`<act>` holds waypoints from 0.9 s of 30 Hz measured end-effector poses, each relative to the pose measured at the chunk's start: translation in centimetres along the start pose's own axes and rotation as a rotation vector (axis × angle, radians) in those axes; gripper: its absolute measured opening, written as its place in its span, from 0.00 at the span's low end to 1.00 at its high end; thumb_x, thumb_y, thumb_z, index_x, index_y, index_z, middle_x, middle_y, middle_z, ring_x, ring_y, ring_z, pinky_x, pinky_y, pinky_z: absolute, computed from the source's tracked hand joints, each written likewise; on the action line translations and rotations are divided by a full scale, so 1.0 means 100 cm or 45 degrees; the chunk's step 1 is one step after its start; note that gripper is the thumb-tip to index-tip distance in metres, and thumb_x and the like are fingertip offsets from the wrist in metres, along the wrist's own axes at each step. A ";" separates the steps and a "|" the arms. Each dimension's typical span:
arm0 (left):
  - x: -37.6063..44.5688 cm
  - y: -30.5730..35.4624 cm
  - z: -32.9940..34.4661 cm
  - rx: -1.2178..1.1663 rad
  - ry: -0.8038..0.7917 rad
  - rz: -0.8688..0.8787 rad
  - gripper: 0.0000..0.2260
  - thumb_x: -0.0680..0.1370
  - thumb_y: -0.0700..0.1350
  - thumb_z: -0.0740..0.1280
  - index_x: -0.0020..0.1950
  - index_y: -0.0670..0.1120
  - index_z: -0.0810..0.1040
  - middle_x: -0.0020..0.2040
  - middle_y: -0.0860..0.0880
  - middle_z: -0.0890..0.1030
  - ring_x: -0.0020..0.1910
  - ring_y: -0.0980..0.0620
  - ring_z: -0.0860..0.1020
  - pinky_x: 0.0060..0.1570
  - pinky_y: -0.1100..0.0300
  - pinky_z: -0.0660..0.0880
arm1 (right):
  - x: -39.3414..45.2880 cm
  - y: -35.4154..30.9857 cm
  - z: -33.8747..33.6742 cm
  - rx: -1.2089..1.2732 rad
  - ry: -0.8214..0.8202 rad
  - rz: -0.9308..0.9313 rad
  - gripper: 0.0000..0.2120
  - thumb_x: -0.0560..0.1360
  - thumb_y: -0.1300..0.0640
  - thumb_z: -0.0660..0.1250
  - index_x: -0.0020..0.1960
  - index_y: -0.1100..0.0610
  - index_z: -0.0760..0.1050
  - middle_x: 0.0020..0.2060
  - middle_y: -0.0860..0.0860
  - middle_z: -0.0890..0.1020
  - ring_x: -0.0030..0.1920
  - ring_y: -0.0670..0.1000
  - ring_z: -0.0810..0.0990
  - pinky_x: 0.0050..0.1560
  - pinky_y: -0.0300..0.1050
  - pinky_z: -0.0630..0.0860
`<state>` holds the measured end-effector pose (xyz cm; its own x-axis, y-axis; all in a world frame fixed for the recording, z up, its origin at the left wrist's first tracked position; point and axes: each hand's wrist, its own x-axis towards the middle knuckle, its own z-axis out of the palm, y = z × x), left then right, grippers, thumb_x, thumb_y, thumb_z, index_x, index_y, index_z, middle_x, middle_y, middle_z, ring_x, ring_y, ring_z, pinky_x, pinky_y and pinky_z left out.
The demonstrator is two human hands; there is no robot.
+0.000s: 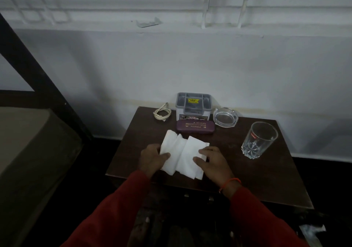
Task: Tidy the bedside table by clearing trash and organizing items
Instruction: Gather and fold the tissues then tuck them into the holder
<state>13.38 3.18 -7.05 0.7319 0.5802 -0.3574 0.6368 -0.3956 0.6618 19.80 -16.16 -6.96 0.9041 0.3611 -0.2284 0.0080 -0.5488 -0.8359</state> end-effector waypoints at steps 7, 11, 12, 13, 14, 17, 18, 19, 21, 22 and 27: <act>-0.039 0.024 -0.022 -0.824 -0.115 -0.138 0.18 0.79 0.40 0.70 0.68 0.45 0.73 0.59 0.42 0.80 0.52 0.43 0.81 0.34 0.49 0.83 | -0.003 -0.008 -0.006 -0.448 0.024 0.139 0.40 0.72 0.40 0.71 0.77 0.44 0.57 0.71 0.53 0.62 0.71 0.60 0.62 0.71 0.57 0.61; -0.093 0.019 -0.040 -1.328 -0.018 -0.149 0.16 0.77 0.37 0.72 0.65 0.47 0.78 0.58 0.44 0.83 0.55 0.41 0.82 0.42 0.44 0.84 | -0.005 -0.005 0.010 -0.532 -0.062 0.163 0.41 0.73 0.47 0.70 0.78 0.42 0.51 0.71 0.53 0.63 0.71 0.60 0.60 0.72 0.60 0.58; -0.102 0.018 -0.042 -1.428 -0.018 -0.148 0.16 0.77 0.37 0.72 0.64 0.48 0.78 0.57 0.45 0.84 0.56 0.40 0.82 0.46 0.43 0.84 | -0.003 -0.006 0.012 -0.487 -0.063 0.168 0.40 0.73 0.52 0.69 0.78 0.41 0.52 0.70 0.53 0.65 0.71 0.60 0.61 0.72 0.60 0.58; -0.107 0.017 -0.041 -1.507 -0.022 -0.151 0.15 0.77 0.36 0.71 0.63 0.47 0.79 0.57 0.44 0.85 0.56 0.39 0.83 0.49 0.42 0.83 | 0.000 -0.007 0.013 -0.437 -0.065 0.171 0.39 0.72 0.56 0.67 0.77 0.41 0.54 0.69 0.52 0.68 0.70 0.59 0.62 0.72 0.60 0.59; -0.109 0.015 -0.039 -1.553 -0.018 -0.166 0.15 0.77 0.34 0.71 0.62 0.47 0.79 0.57 0.43 0.85 0.56 0.38 0.83 0.50 0.41 0.83 | 0.000 -0.009 0.013 -0.386 -0.055 0.165 0.37 0.71 0.60 0.66 0.76 0.40 0.56 0.66 0.51 0.71 0.69 0.59 0.64 0.72 0.59 0.59; -0.093 0.014 -0.031 -1.574 -0.022 -0.279 0.18 0.77 0.32 0.70 0.65 0.44 0.78 0.60 0.40 0.84 0.56 0.37 0.83 0.41 0.45 0.84 | 0.003 -0.006 0.016 -0.212 0.038 0.131 0.31 0.71 0.65 0.64 0.69 0.43 0.66 0.50 0.47 0.79 0.62 0.56 0.70 0.68 0.54 0.64; -0.086 0.014 -0.028 -1.566 -0.013 -0.299 0.19 0.76 0.31 0.70 0.66 0.43 0.78 0.60 0.39 0.83 0.56 0.37 0.82 0.38 0.47 0.84 | 0.004 -0.004 0.015 -0.106 0.073 0.109 0.29 0.70 0.66 0.65 0.67 0.44 0.69 0.45 0.46 0.79 0.58 0.55 0.74 0.64 0.52 0.69; -0.080 0.015 -0.026 -1.551 0.008 -0.289 0.20 0.76 0.31 0.70 0.67 0.43 0.77 0.60 0.40 0.83 0.56 0.37 0.82 0.39 0.47 0.84 | 0.005 -0.003 0.015 0.040 0.125 0.076 0.27 0.70 0.68 0.66 0.65 0.47 0.72 0.41 0.46 0.79 0.53 0.54 0.77 0.57 0.49 0.73; -0.071 0.016 -0.024 -1.520 0.044 -0.240 0.21 0.77 0.31 0.70 0.68 0.44 0.77 0.60 0.42 0.83 0.57 0.39 0.81 0.46 0.45 0.83 | 0.007 -0.008 0.010 0.373 0.203 0.030 0.26 0.70 0.72 0.67 0.61 0.49 0.75 0.38 0.50 0.78 0.45 0.53 0.79 0.43 0.44 0.75; -0.069 0.016 -0.022 -1.506 0.061 -0.228 0.21 0.77 0.31 0.70 0.68 0.45 0.77 0.60 0.43 0.82 0.57 0.39 0.81 0.50 0.43 0.82 | 0.007 -0.012 0.007 0.518 0.217 0.009 0.26 0.70 0.74 0.66 0.61 0.50 0.75 0.39 0.51 0.78 0.43 0.52 0.78 0.41 0.43 0.75; -0.063 0.009 -0.010 -1.375 0.166 -0.217 0.24 0.77 0.31 0.67 0.71 0.48 0.75 0.61 0.45 0.81 0.59 0.41 0.80 0.57 0.40 0.80 | 0.004 -0.040 -0.005 1.091 0.153 -0.065 0.25 0.72 0.77 0.65 0.62 0.54 0.75 0.44 0.54 0.81 0.47 0.52 0.82 0.48 0.53 0.79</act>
<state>9.12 -0.12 -3.55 0.5830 0.6639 -0.4683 0.1327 0.4909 0.8611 20.37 -14.21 -3.50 0.9509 0.2608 -0.1664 -0.2310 0.2408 -0.9427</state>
